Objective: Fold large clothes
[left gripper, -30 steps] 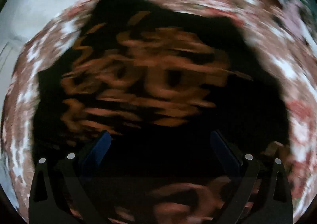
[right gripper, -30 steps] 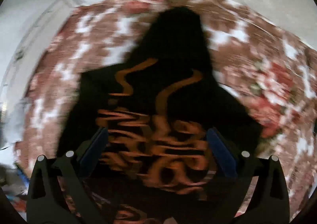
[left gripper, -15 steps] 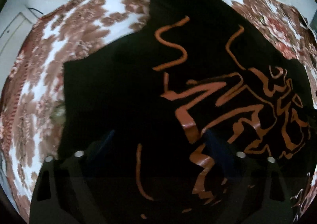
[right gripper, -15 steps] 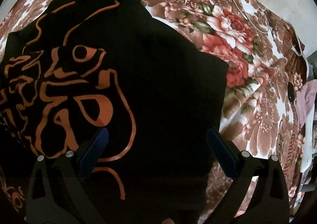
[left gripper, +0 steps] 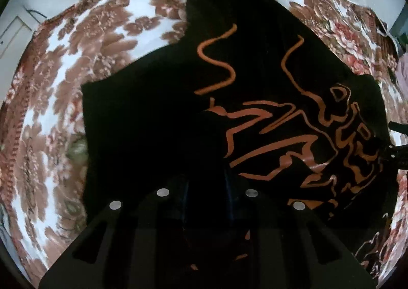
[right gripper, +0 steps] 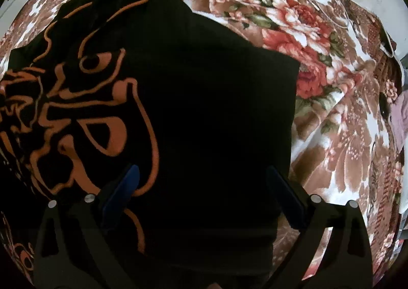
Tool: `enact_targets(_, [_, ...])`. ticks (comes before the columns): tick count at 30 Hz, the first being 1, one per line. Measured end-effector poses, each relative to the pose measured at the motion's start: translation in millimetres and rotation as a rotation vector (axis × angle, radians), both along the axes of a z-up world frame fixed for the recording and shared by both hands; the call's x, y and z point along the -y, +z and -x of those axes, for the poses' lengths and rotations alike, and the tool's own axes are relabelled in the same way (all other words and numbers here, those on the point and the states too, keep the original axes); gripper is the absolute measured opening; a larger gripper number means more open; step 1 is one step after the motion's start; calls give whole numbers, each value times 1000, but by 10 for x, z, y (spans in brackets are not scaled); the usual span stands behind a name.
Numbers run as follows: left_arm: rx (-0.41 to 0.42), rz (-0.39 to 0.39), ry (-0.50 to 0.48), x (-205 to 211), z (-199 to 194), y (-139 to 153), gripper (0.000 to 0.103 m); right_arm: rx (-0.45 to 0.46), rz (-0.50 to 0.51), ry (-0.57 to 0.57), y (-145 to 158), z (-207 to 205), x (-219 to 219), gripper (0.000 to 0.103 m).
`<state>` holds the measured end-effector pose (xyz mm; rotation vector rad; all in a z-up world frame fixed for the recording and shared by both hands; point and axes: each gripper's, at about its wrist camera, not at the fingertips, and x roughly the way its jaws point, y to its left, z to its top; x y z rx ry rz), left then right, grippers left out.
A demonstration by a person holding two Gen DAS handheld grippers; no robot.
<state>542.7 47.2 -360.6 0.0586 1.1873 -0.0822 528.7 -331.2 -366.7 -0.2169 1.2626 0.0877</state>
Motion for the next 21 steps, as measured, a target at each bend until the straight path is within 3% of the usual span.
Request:
enact_targets(3, [-16, -30, -5, 2, -20, -162, 34, 2, -8, -11, -60, 32, 51, 98])
enact_targets(6, [-11, -80, 5, -5, -17, -340, 70, 12, -12, -3, -116, 60, 106, 98])
enact_targets(10, [7, -74, 48, -136, -4, -431, 91, 13, -30, -4, -155, 73, 146, 98])
enact_targets(14, [5, -62, 49, -225, 12, -435, 95, 10, -12, 8, -164, 45, 104, 98])
enact_targets(16, [8, -94, 16, -201, 11, -352, 95, -1, 3, 15, -139, 12, 82, 98])
enact_targets(18, [24, -130, -24, -167, -29, -143, 93, 1, -1, 11, 9, -37, 68, 98])
enact_targets(21, [89, -139, -62, -171, -173, 259, 93, 84, -61, 24, 438, -148, 25, 98])
